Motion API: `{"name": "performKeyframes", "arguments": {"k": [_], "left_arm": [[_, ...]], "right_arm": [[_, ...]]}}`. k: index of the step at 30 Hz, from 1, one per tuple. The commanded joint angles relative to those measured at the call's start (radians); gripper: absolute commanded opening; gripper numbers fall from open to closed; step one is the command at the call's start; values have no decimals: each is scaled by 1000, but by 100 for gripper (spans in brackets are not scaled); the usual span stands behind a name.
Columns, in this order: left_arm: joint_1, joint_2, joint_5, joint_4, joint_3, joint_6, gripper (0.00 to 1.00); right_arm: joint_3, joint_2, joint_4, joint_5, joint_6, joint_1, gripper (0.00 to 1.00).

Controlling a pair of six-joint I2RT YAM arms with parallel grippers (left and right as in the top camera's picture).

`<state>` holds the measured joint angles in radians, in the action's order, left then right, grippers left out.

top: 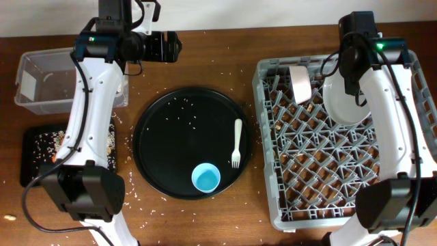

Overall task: Sort waste into correct bins and load items into the dishwasher rack
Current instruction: 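Release the plate from the left gripper and carry it right over the rack, then lower the white plate upright into the rack's right side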

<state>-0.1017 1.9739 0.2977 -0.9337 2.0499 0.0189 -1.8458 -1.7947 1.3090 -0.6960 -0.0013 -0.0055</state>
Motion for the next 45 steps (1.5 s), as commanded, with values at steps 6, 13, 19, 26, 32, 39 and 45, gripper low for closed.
{"name": "performKeyframes", "arguments": {"k": [6, 13, 19, 26, 32, 39, 45], "left_arm": [[0, 8, -7, -2, 9, -9, 98], [0, 8, -7, -2, 9, -9, 98], [0, 8, -7, 3, 9, -9, 99], [0, 8, -7, 11, 9, -9, 99], [0, 8, -7, 14, 9, -9, 99], [0, 8, -7, 14, 9, -9, 99], [0, 8, -7, 13, 9, -9, 99]], "right_arm": [[-3, 2, -5, 87, 5, -48, 32], [-4, 2, -9, 196, 21, -48, 40], [-6, 72, 61, 452, 460, -121, 64], [-6, 314, 151, 587, 446, -240, 64], [156, 568, 139, 630, 425, -332, 79], [669, 621, -227, 992, 349, -448, 81], [745, 581, -323, 1008, 360, -447, 74]]}}
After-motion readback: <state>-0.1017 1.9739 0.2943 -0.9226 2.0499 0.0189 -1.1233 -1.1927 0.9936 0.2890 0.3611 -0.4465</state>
